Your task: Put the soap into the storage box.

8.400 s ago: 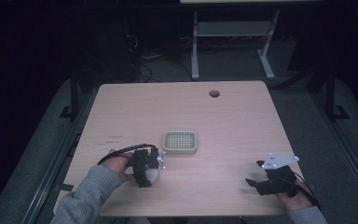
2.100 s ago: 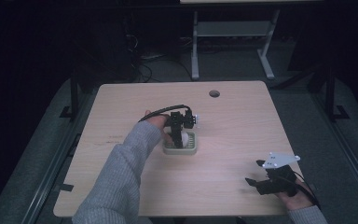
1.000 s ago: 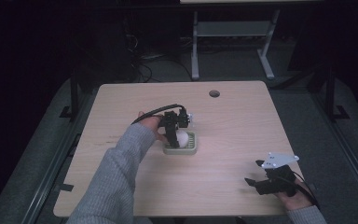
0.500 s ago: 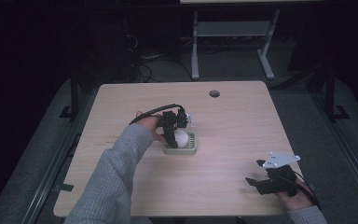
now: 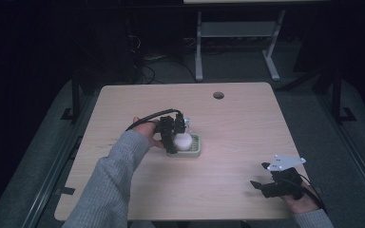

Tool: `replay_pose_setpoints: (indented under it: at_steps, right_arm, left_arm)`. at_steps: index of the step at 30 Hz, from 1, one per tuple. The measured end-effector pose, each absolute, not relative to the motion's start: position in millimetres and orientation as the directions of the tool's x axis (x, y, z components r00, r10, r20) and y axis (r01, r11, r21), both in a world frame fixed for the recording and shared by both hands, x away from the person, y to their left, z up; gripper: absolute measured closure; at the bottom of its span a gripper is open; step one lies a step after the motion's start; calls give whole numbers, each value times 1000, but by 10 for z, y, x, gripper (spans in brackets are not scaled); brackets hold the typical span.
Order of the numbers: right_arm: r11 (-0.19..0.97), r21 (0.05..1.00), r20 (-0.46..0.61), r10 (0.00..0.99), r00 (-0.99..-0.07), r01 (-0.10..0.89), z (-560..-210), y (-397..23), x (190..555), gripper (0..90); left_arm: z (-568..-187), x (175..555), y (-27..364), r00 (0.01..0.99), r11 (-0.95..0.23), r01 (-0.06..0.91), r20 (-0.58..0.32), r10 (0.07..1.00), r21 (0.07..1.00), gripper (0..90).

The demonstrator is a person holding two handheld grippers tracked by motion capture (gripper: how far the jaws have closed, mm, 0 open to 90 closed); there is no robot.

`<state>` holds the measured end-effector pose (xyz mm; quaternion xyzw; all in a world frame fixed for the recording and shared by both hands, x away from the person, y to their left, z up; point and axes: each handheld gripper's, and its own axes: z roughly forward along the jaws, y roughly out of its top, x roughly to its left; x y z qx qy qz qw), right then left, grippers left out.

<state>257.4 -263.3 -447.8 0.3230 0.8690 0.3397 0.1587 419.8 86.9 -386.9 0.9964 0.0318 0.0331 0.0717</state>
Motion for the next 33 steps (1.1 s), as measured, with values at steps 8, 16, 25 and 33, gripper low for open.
replay_pose_setpoints:
  at_steps: [8,16,25,33]
  right_arm:
    - [562,692,-57,670,-740,454,-4480,-2629,2575,215]
    - [561,691,-57,671,-739,456,-4480,-2631,2574,215]
    - [560,690,-59,674,-736,458,-4478,-2631,2574,215]
    - [560,689,-60,677,-734,460,-4480,-2623,2576,215]
  left_arm:
    - [-3837,4133,937,996,-987,64,59,73,145,234]
    - [-3808,4057,969,996,-989,44,74,55,139,234]
    - [-3761,3938,1016,996,-988,30,78,42,148,235]
    - [-3756,3835,1126,996,-987,30,79,43,159,235]
